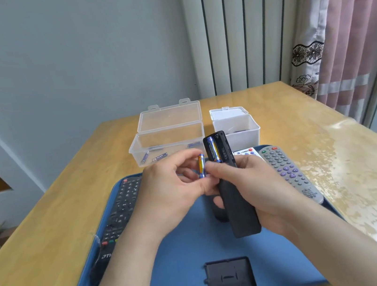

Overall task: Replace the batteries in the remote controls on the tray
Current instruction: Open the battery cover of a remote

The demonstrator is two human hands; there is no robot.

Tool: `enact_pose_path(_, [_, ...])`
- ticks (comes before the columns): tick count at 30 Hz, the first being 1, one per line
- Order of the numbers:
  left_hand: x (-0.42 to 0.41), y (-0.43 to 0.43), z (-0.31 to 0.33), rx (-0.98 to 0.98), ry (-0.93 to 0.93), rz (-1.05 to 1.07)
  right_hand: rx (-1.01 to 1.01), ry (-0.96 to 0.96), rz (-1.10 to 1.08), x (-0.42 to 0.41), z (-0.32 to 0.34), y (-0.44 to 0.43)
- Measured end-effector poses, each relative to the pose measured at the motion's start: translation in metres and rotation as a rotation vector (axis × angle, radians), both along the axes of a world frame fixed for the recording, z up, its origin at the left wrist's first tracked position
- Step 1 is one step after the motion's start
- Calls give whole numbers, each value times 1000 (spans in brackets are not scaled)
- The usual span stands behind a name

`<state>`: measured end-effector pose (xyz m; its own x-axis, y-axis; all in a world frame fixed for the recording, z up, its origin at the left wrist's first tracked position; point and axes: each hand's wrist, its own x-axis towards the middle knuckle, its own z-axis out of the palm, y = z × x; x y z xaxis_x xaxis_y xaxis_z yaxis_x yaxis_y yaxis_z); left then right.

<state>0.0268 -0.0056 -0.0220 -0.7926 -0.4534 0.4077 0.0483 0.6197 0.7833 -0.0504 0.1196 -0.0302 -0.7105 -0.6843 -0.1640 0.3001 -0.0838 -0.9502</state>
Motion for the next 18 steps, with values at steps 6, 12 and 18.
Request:
enact_pose_path(6, [-5,14,-3,-137,126,-12,32,-74,-20,8,6,-1])
enact_pose_path(12, [-9,20,-10,-436,196,116,-1,-40,-73,12,4,-4])
enact_pose_path(18, [-10,18,-12,-270,230,125,-21,-65,-78,12,4,-4])
